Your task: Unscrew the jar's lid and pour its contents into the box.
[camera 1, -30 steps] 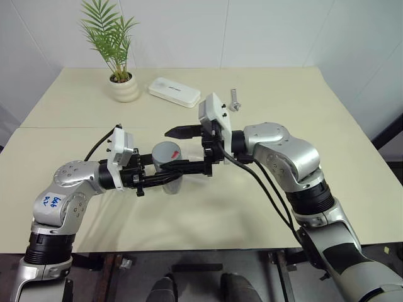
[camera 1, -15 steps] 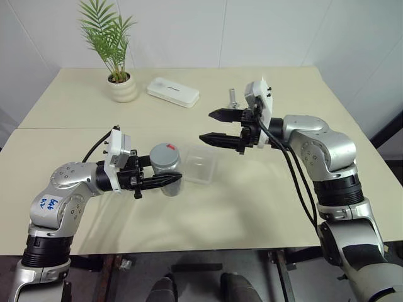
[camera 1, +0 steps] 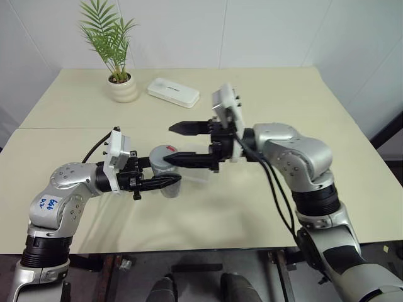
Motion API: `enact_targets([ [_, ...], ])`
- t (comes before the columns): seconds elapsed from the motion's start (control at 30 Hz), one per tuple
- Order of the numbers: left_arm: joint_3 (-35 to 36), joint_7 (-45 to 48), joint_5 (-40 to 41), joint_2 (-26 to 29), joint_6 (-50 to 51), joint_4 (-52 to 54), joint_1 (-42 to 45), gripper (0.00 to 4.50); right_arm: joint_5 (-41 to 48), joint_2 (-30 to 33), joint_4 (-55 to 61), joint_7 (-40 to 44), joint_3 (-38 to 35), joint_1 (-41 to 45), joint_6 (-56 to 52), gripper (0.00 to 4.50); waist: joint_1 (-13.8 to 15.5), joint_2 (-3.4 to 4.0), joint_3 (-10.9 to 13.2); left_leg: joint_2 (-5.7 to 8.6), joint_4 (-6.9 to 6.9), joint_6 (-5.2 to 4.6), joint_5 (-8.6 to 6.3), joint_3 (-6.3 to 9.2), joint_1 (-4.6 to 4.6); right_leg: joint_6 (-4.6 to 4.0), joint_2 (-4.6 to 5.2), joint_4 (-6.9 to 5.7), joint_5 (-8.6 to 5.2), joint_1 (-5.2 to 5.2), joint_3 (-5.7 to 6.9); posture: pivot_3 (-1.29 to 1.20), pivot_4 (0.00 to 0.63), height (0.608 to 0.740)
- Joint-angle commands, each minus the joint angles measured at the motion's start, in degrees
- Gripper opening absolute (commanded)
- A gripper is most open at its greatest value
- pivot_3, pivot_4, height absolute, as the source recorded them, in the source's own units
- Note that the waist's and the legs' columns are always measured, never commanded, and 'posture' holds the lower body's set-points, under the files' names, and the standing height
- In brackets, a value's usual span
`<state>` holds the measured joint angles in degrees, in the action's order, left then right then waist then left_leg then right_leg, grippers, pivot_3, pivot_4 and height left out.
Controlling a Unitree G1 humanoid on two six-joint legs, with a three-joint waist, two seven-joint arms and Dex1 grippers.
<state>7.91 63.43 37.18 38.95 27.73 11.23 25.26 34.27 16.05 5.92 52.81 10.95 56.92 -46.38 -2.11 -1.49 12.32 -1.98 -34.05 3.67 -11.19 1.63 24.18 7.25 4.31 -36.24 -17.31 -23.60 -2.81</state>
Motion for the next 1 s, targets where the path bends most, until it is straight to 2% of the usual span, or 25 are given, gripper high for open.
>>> enact_targets([
  [0.03, 0.16, 0.44, 0.67, 0.47, -0.38, 0.94, 1.04, 1.96, -2.34, -1.83, -0.15, -2.14, 1.34, 2.19, 1.35, 4.46, 0.04, 0.00, 0.00, 0.00, 0.00, 0.00, 0.00, 0.01, 0.00, 0.00, 0.00, 0.00, 0.00, 0.00, 0.00, 0.00, 0.150, 0.740],
  [0.33, 0.30, 0.52, 0.53, 0.60, -0.64, 0.67, 1.26, 1.96, -4.13, -2.44, -1.44, -2.22, 1.85, 2.32, 2.72, 4.46, 0.19, 0.00, 0.00, 0.00, 0.00, 0.00, 0.00, 0.00, 0.00, 0.00, 0.00, 0.00, 0.00, 0.00, 0.00, 0.00, 0.150, 0.740],
  [1.0, 0.50, 0.63, 0.29, 0.64, -0.76, 0.36, 1.31, 1.96, -6.21, 6.03, -6.80, 1.69, -0.39, 1.58, 6.14, 4.46, 0.29, 0.00, 0.00, 0.01, -0.01, 0.00, 0.00, -0.01, 0.01, 0.00, 0.00, 0.02, 0.00, 0.00, 0.00, 0.00, 0.150, 0.740],
])
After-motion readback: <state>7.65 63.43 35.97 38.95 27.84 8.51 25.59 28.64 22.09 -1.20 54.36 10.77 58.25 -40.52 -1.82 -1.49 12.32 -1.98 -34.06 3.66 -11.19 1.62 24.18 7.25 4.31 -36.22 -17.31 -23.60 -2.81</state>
